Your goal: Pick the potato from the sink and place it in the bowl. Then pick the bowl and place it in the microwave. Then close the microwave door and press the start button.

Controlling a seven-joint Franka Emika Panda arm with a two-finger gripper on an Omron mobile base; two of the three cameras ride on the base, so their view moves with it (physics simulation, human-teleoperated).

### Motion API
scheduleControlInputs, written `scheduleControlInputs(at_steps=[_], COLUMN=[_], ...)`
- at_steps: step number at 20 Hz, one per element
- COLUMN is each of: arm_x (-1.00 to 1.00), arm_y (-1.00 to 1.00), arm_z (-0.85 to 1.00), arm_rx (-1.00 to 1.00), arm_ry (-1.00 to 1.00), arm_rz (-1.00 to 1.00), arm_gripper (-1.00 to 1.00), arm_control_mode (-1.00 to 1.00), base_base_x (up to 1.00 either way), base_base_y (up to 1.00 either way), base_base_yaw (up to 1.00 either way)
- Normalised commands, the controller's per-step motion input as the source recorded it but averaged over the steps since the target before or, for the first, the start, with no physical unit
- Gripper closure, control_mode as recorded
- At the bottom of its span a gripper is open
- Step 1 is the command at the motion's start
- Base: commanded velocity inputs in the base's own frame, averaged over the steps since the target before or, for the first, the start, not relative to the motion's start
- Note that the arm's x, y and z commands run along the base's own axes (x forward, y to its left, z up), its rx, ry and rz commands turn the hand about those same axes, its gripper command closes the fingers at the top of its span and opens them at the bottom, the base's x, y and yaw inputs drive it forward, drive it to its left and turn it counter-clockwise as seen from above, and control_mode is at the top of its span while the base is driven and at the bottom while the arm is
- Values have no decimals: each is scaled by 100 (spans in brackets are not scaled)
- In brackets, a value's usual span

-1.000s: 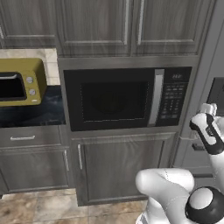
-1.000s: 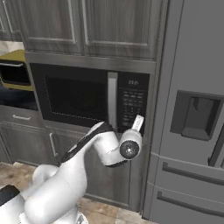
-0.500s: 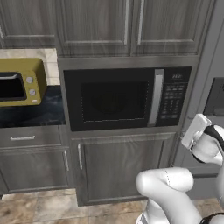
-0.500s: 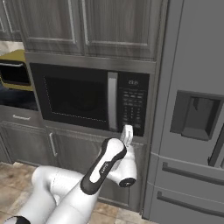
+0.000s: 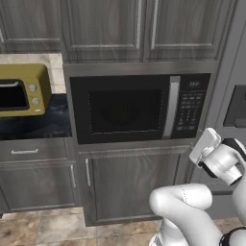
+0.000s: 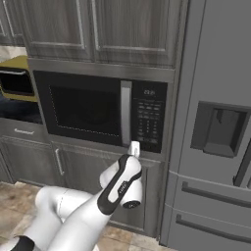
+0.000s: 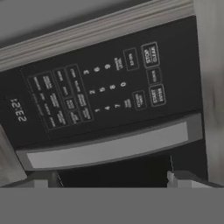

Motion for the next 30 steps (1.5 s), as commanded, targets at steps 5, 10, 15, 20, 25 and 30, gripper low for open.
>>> scheduleControlInputs(at_steps=[5, 10, 15, 20, 25, 30], arm_x=[24, 41, 29, 36, 33, 18], arm_y=[0, 0, 4, -1, -3, -25], arm_z=[0, 0, -34, -3, -3, -14], arm_rx=[0, 0, -1, 0, 0, 1], arm_ry=[0, 0, -6, -3, 0, 0], arm_rz=[0, 0, -1, -4, -3, 0], arm_gripper=[100, 100, 100, 100, 100, 100], arm_control_mode=[-100, -100, -100, -100, -100, -100], base_base_x=[0, 0, 0, 0, 0, 0], base_base_y=[0, 0, 0, 0, 0, 0], base_base_yaw=[0, 0, 0, 0, 0, 0])
